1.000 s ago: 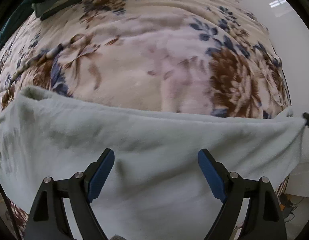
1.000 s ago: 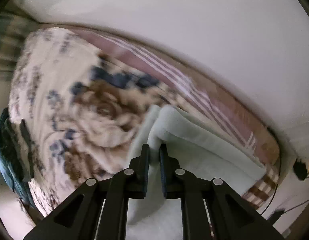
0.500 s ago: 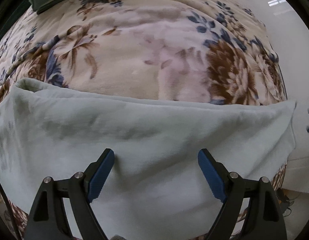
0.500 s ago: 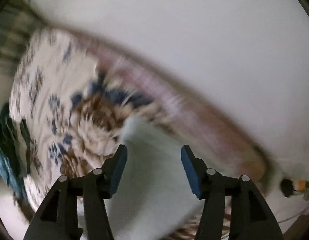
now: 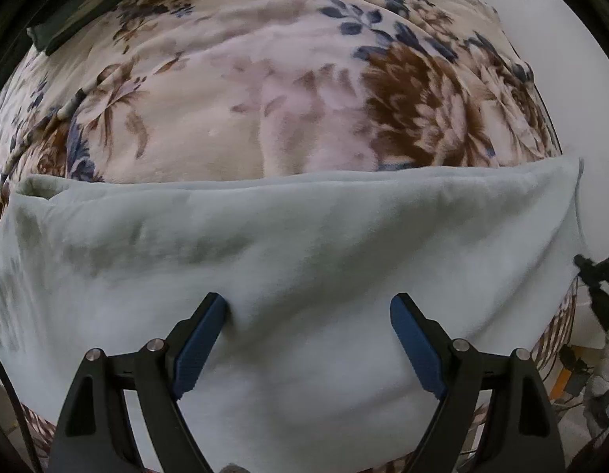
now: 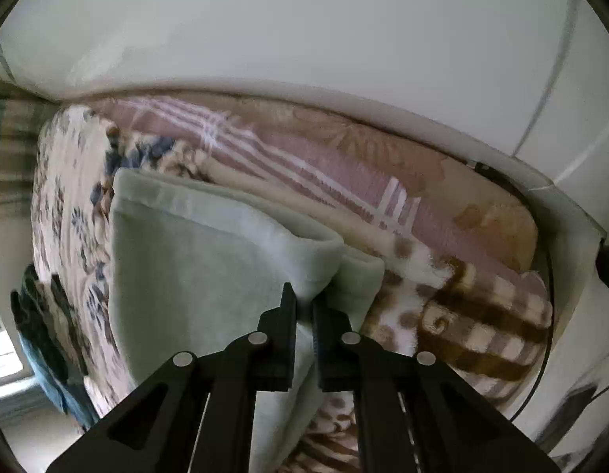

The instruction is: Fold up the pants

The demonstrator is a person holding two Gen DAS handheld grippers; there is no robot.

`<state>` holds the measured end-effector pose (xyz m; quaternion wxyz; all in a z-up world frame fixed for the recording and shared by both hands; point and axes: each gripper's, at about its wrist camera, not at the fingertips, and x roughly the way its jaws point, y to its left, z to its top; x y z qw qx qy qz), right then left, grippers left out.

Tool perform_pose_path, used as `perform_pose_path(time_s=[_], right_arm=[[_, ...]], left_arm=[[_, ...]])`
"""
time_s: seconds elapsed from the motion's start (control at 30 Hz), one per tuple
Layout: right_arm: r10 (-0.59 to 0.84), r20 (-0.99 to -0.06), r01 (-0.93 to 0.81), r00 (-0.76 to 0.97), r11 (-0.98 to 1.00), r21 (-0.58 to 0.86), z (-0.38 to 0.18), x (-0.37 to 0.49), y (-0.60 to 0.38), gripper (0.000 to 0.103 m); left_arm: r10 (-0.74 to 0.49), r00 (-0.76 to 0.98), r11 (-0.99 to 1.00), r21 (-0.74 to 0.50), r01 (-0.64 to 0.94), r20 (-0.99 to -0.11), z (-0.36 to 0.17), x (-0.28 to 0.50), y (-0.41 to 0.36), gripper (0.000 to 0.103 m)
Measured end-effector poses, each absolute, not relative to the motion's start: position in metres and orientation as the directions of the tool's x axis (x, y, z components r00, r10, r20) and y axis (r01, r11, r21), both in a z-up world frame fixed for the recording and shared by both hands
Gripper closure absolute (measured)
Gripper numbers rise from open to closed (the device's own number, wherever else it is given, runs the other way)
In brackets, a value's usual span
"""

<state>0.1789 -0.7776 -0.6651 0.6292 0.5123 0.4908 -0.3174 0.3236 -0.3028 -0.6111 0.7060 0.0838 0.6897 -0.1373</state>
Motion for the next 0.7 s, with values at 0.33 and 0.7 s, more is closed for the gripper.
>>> perform_pose_path(time_s=[0.33,0.7], right_arm=[[0.243,-0.899,0.899,0.364,0.161,0.407,-0.682,0.154,-0.793,0.076],[0.294,-0.725,0.717,0.623,0.156,0.679,-0.735,0.141,-0.784,0.025]], left_arm=[[-0.113,0.010,0.939,-0.104,0.327,-0.994,-0.598,0.324,-0.313,0.018],[-0.134,0.055,0.923,-0.105,0.369,-0.989,-0.603,0.316,-0.322,0.018]])
